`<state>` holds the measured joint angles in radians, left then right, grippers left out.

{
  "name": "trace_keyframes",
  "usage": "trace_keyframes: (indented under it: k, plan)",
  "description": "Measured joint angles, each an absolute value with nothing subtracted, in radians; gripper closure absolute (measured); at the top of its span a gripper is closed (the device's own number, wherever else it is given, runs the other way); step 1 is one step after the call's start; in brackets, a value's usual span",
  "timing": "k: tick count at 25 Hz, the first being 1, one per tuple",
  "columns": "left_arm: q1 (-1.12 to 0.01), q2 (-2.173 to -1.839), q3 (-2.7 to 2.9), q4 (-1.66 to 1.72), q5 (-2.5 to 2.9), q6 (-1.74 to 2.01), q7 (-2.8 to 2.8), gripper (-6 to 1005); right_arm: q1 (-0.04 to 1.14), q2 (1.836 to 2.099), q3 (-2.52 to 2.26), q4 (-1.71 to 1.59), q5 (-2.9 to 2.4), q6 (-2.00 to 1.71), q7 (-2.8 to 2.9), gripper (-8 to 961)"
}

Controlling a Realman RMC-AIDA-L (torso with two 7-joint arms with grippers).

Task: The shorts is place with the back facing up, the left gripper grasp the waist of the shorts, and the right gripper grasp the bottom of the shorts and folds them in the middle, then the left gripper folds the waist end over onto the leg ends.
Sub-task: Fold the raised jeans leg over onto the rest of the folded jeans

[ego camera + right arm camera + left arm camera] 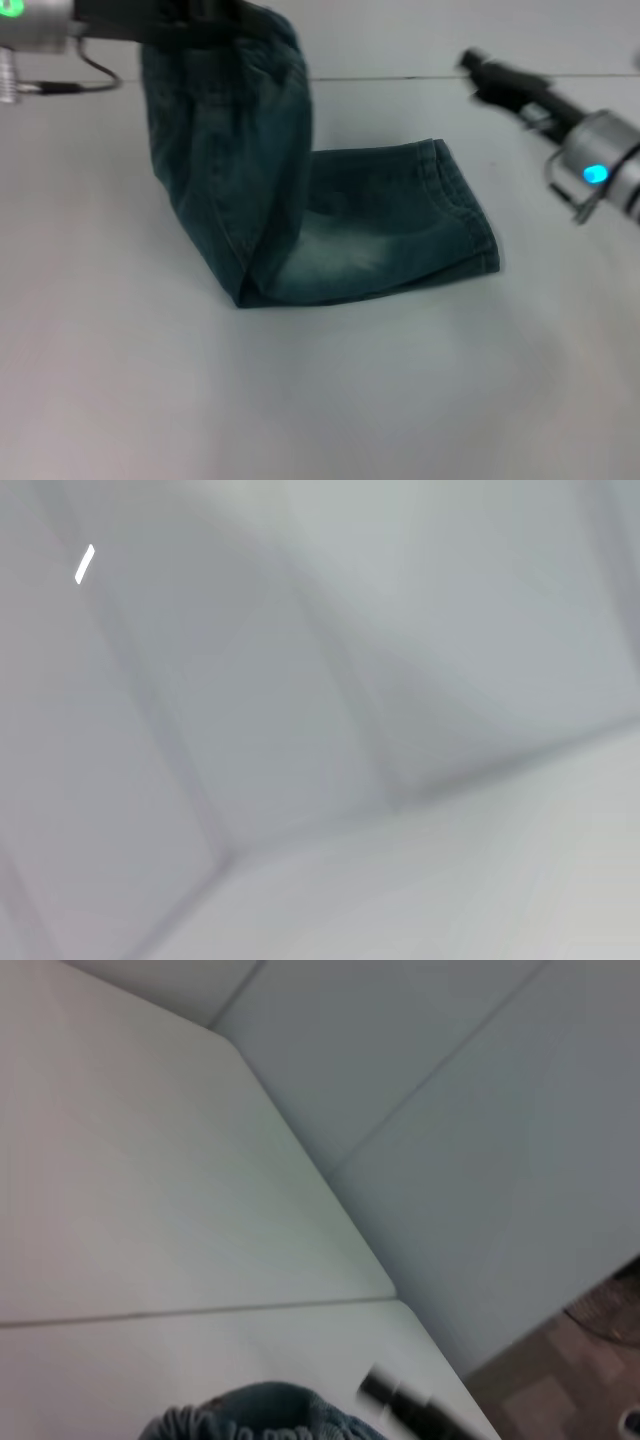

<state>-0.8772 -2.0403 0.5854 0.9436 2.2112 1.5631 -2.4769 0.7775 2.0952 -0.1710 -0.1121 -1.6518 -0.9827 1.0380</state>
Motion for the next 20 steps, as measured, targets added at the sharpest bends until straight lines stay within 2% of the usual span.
trace_keyframes:
  k: [7, 11, 15, 18, 20]
  plan:
    - [-0.934, -2.103, 0.755, 0.830, 2.161, 1.399, -2.429, 958, 0.676, 2.087, -0.167, -0.165, -1.390, -1.144, 1.043, 951]
    - [-1.003, -2.124, 0.858, 0.700, 2.153, 1.303, -2.396, 954, 0.659, 2.087, -0.167, -0.163, -1.365, -1.165, 1.046, 950]
    - [-1.038, -2.163, 0.930, 0.630, 2.152, 1.195, -2.384, 945, 0.656, 2.089, -0.176, -0.155, -1.369, -1.163, 1.046, 950]
    - [-1.040, -2.172, 0.996, 0.599, 2.110, 1.129, -2.382, 741, 0.655, 2.091, -0.190, -0.153, -1.372, -1.163, 1.047, 950]
    - [-1.036, -2.172, 1.021, 0.587, 2.076, 1.110, -2.382, 645, 0.655, 2.092, -0.209, -0.152, -1.373, -1.165, 1.047, 951]
